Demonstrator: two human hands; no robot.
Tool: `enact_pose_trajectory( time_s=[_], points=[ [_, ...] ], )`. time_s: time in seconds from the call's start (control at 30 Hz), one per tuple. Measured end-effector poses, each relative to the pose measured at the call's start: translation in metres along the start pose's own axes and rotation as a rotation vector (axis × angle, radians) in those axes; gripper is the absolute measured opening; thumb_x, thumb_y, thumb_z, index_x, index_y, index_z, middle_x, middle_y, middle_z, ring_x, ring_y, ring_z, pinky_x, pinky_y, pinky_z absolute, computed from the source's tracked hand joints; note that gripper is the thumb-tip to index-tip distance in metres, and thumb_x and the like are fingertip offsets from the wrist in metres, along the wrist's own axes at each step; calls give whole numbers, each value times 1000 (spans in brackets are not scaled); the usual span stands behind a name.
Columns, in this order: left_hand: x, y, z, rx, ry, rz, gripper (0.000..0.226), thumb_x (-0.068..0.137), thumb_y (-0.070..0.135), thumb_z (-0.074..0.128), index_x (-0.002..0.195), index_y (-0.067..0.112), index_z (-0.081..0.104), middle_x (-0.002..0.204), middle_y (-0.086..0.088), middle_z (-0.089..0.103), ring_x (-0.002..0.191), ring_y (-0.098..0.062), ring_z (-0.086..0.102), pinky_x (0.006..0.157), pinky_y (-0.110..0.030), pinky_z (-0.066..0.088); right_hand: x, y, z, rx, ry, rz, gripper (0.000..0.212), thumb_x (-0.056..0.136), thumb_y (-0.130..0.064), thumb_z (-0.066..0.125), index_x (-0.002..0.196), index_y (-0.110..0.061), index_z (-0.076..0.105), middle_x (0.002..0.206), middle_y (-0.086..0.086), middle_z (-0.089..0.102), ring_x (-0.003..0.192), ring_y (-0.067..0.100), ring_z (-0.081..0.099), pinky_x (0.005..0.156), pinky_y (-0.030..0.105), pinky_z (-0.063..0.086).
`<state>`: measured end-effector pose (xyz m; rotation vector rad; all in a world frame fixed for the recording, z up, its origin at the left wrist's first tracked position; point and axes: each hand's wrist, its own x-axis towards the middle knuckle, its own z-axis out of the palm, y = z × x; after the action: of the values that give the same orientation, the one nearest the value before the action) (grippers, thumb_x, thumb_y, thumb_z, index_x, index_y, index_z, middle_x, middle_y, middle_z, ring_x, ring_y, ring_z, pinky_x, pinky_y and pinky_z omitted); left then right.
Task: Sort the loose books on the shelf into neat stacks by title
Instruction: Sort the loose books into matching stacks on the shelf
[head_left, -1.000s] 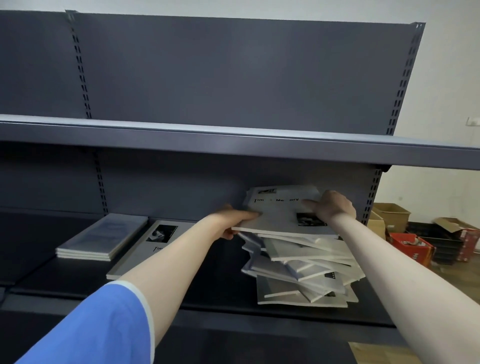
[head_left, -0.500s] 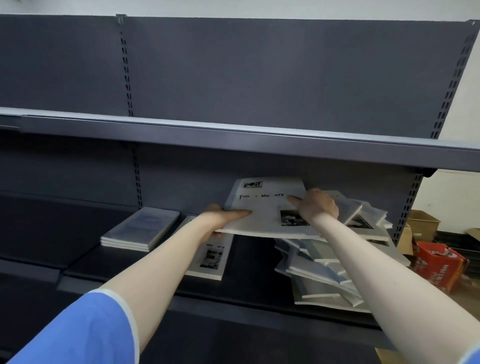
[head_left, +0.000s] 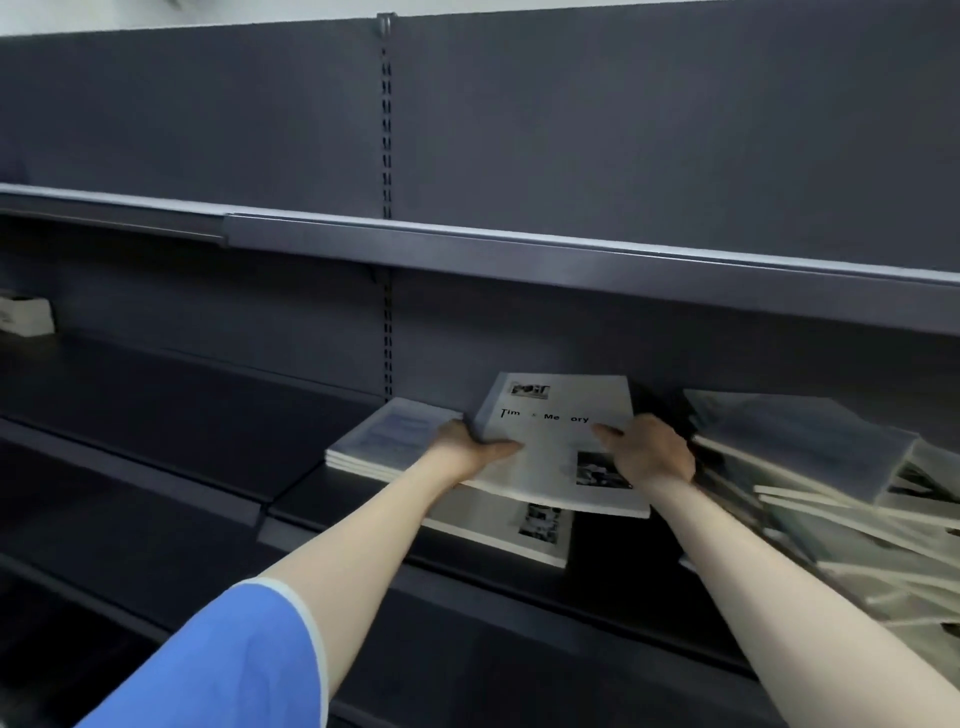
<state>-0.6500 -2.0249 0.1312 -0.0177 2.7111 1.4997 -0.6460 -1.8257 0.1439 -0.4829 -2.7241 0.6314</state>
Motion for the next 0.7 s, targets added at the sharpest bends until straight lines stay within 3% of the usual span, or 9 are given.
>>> enact_pose_trajectory(
  time_s=[0.1,0.3,0.53,0.7],
  points=[
    [3,-18,-4,69,4,28,61,79,39,72,124,7,48,117,-2,60,103,-21,58,82,-23,46,-4,-7,25,-41,-30,-8,48,94,-45,53,117,-3,56,109,12,65,99,30,63,67,29,40],
    [13,-52,-7,272,16,-17,72,78,50,69,132,12,42,126,-5,56,108,-24,58,86,-36,54,-11,-11,71,-44,-71,-12,41,94,-39,54,115,-5,56,106,11,65,94,29,64,63,29,42],
    [24,-79,-1,331,46,-31,67,77,54,66,126,13,48,122,-2,60,106,-23,60,88,-36,52,-10,-12,98,-69,-111,25,41,95,-38,54,120,-5,53,115,12,64,102,30,63,66,29,43],
    [31,-94,9,326,106,-43,61,81,52,63,126,12,47,120,-2,61,108,-23,60,78,-30,48,-11,-5,111,-60,-119,31,39,97,-39,50,114,-4,52,109,12,65,97,29,64,63,29,43]
  ],
)
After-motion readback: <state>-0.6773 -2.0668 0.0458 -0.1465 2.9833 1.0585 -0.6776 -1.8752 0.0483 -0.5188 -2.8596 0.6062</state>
